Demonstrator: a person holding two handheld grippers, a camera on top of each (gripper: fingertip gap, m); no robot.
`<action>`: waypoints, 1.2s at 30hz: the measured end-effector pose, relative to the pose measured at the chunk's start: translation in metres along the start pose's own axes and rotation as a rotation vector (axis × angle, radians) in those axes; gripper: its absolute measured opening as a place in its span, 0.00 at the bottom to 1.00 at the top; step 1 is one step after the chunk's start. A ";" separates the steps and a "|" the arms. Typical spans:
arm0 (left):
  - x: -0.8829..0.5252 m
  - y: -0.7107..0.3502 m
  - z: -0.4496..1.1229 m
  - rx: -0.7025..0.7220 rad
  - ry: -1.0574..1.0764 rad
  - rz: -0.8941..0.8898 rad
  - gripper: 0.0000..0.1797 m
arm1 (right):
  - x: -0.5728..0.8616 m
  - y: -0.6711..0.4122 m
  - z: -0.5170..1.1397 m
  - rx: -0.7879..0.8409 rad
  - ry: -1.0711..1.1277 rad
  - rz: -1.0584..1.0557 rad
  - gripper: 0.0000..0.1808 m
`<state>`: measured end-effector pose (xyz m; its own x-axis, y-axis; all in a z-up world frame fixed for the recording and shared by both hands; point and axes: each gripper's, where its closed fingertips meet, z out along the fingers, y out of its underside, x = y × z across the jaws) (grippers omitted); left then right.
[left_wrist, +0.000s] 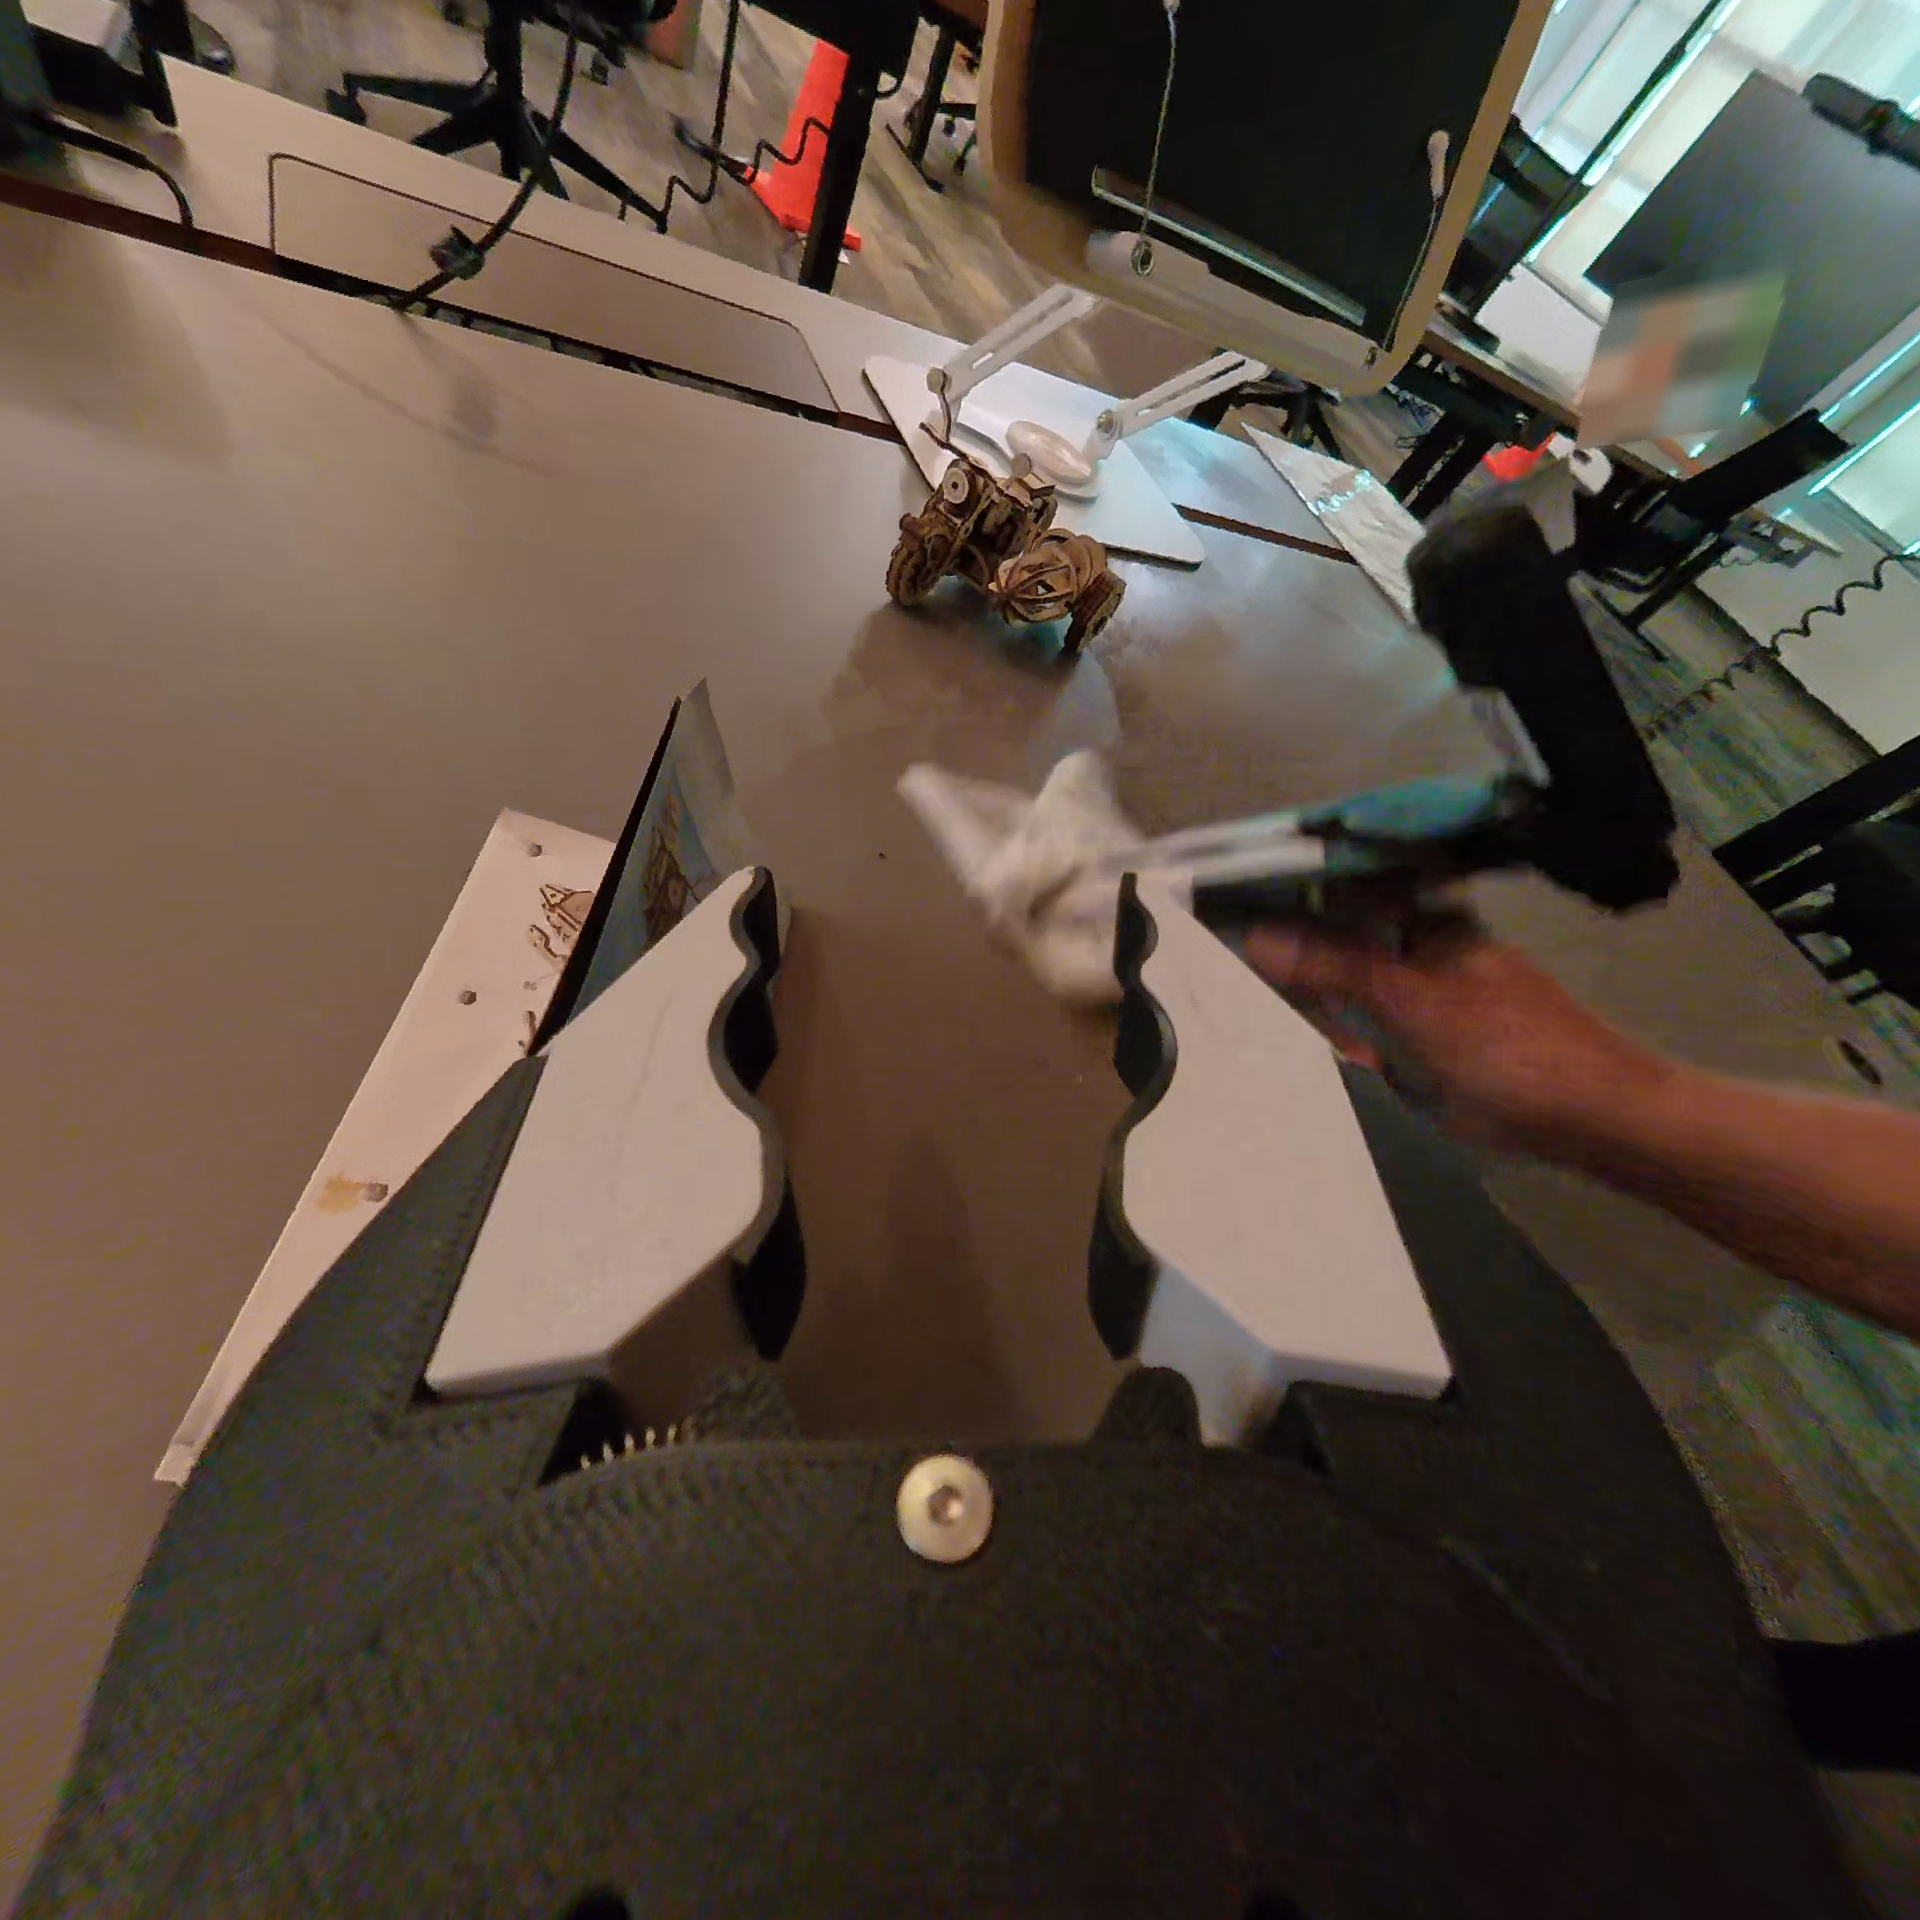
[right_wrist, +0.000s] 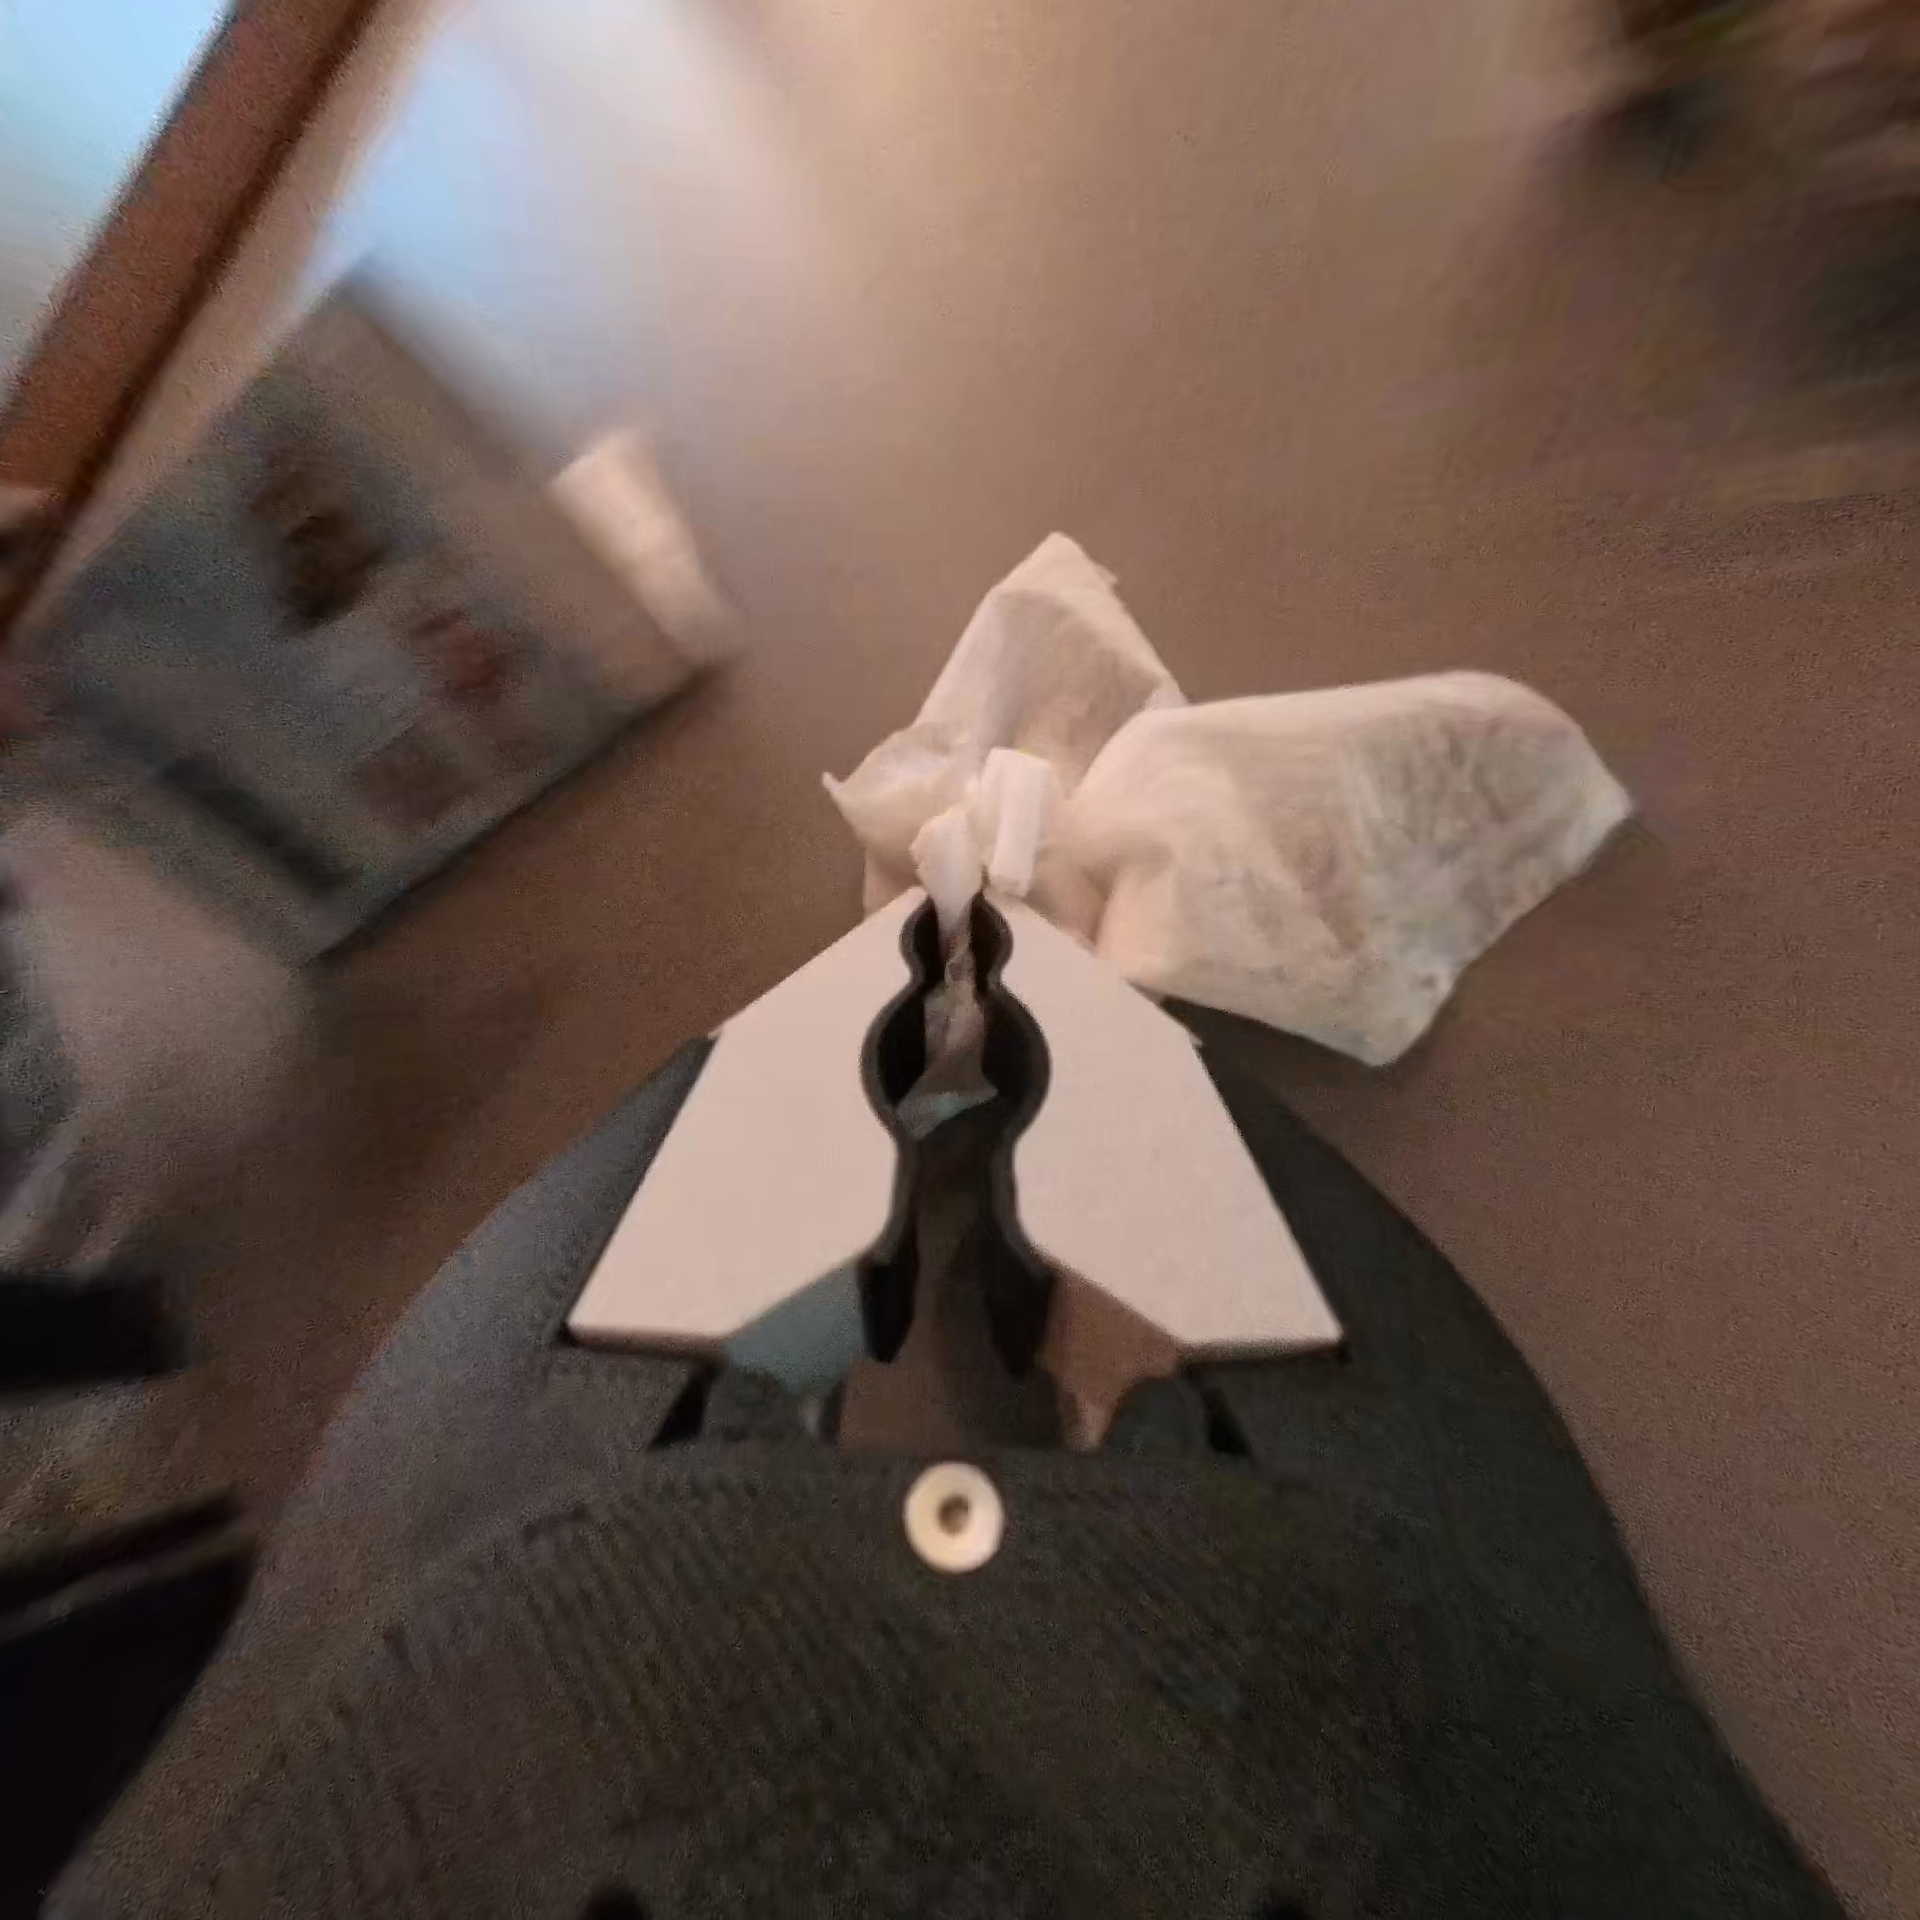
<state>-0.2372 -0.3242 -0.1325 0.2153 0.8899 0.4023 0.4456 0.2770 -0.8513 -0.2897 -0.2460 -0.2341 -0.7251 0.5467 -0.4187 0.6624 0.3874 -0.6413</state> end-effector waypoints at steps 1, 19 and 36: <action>0.000 0.000 0.000 0.003 0.002 -0.003 0.34 | -0.038 0.019 0.005 -0.046 -0.069 -0.032 0.02; -0.002 -0.001 -0.001 0.004 0.014 -0.025 0.34 | -0.051 0.033 0.001 -0.101 -0.053 -0.137 0.02; -0.011 -0.020 -0.012 0.112 -0.045 -0.002 0.32 | -0.195 0.105 0.020 -0.151 -0.266 0.011 0.01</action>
<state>-0.2383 -0.3437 -0.1164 0.1738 0.9040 0.3906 0.3460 0.3153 -0.8836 -0.0822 -0.3266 -0.2326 -0.7286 0.3453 -0.5915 0.6763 0.4994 -0.5415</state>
